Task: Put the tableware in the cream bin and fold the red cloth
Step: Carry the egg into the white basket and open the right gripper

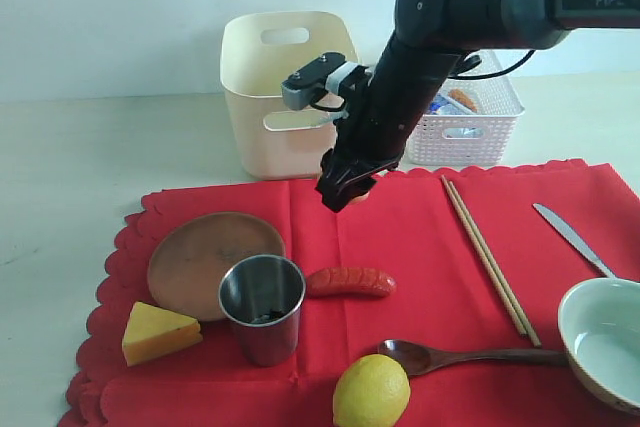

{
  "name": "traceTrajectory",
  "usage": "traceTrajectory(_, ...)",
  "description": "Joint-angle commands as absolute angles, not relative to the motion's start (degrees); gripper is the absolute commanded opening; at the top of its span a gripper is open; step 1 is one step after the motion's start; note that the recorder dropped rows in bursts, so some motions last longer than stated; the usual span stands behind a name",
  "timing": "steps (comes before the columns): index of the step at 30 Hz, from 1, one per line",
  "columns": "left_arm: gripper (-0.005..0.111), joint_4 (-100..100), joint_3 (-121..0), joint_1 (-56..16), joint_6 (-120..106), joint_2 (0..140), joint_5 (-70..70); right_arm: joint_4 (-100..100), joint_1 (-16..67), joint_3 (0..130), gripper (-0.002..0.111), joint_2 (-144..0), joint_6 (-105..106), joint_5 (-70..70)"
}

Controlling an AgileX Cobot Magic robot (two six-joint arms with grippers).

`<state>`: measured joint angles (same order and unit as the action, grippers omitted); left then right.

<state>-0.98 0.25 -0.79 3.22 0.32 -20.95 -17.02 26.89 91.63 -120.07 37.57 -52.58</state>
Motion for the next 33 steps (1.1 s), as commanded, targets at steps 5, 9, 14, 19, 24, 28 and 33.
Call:
traceTrajectory(5,0.000,-0.85,0.00,-1.17,3.38,0.00,-20.14,-15.21,27.02,91.74,0.000,-117.81,34.56,-54.15)
traceTrajectory(9,0.000,-0.85,0.00,-1.17,3.38,0.00,-20.14,-11.94,26.52,91.74,0.000,-117.81,31.26,-54.02)
traceTrajectory(14,0.000,-0.85,0.00,-1.17,3.38,0.00,-20.14,-11.69,24.74,91.74,0.000,-117.73,29.56,-51.30)
traceTrajectory(19,0.000,-0.85,0.00,-1.17,3.38,0.00,-20.14,-12.24,22.97,91.74,0.000,-117.73,28.70,-48.39)
traceTrajectory(24,0.000,-0.85,0.00,-1.17,3.38,0.00,-20.14,-13.37,21.96,91.74,0.000,-117.84,28.81,-47.63)
traceTrajectory(28,0.000,-0.85,0.00,-1.17,3.38,0.00,-20.14,-13.26,21.82,91.74,0.000,-117.93,28.81,-47.63)
traceTrajectory(33,0.000,-0.85,0.00,-1.17,3.38,0.00,-20.14,-13.40,21.82,91.74,0.000,-117.93,28.81,-47.85)
